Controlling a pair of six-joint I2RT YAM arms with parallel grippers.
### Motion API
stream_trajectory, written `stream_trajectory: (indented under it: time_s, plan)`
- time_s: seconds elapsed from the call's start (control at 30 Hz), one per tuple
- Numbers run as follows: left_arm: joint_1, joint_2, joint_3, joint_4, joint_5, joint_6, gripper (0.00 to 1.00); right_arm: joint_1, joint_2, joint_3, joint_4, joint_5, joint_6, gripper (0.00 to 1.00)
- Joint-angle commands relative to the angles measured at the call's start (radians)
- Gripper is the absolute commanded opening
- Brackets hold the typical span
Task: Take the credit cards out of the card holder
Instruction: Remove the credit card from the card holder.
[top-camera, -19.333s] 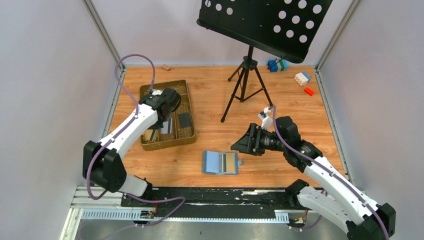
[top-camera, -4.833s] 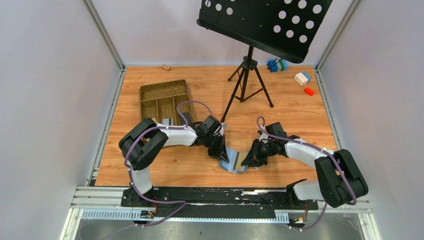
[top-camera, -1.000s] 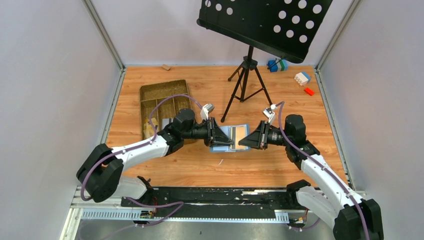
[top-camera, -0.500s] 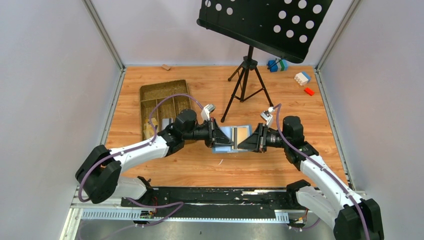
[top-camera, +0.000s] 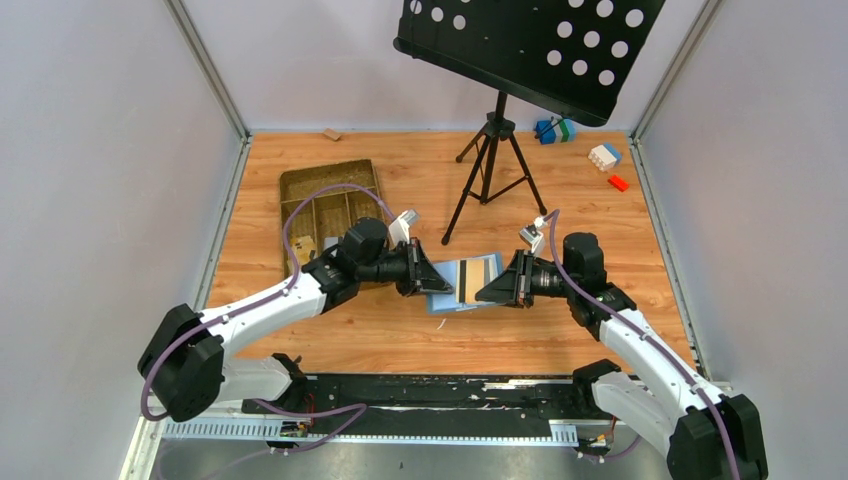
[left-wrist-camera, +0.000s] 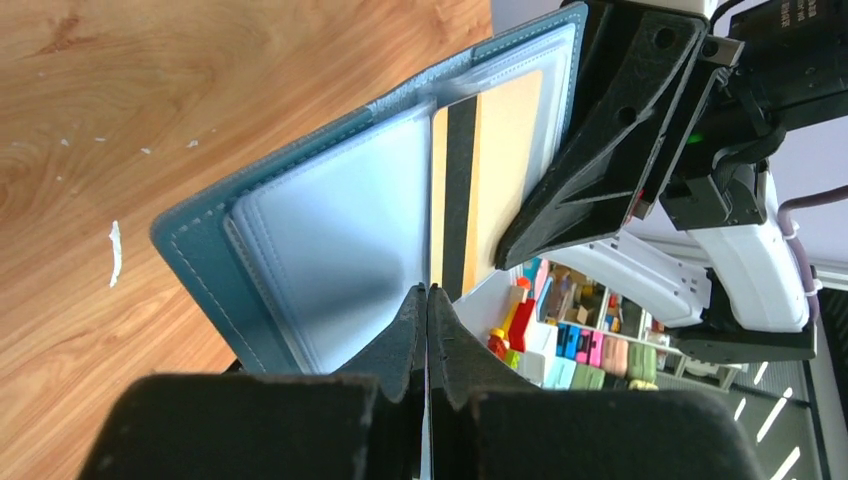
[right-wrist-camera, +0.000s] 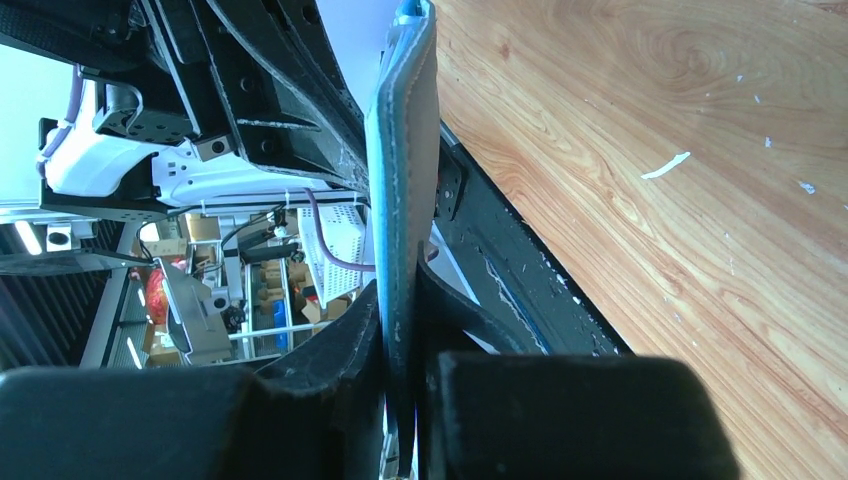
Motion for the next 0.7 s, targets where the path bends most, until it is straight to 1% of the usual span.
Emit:
stream_trajectory:
  time_s: [0.0, 0.13, 0.2, 0.27, 0.37, 0.6, 0.67]
  plan:
    - [0.005, -0.019, 0.03, 0.063, 0.032, 0.006, 0.03, -0.001, -0.001, 0.014, 0.029, -0.012, -0.014, 0.0]
    - [0.006, 0.007, 0.028, 0.167, 0.062, -0.045, 0.22, 0.0, 0.002, 0.015, 0.053, -0.024, 0.0, 0.0]
    - [0.006, 0.017, 0.03, 0.195, 0.07, -0.06, 0.28, 0.0, 0.002, 0.012, 0.062, -0.033, 0.012, 0.0]
    - [0.006, 0.034, 0.032, 0.226, 0.089, -0.075, 0.33, 0.0, 0.001, 0.005, 0.108, -0.043, 0.028, 0.0]
    - [0.005, 0.055, 0.04, 0.214, 0.104, -0.07, 0.36, 0.0, 0.0, -0.002, 0.148, -0.055, 0.054, 0.0]
    - [0.006, 0.042, 0.049, 0.038, 0.034, 0.004, 0.37, -0.001, -0.003, 0.01, 0.139, -0.049, 0.042, 0.0]
    - [0.009, 0.044, 0.038, 0.037, 0.034, 0.004, 0.37, 0.0, 0.0, 0.01, 0.137, -0.049, 0.04, 0.0]
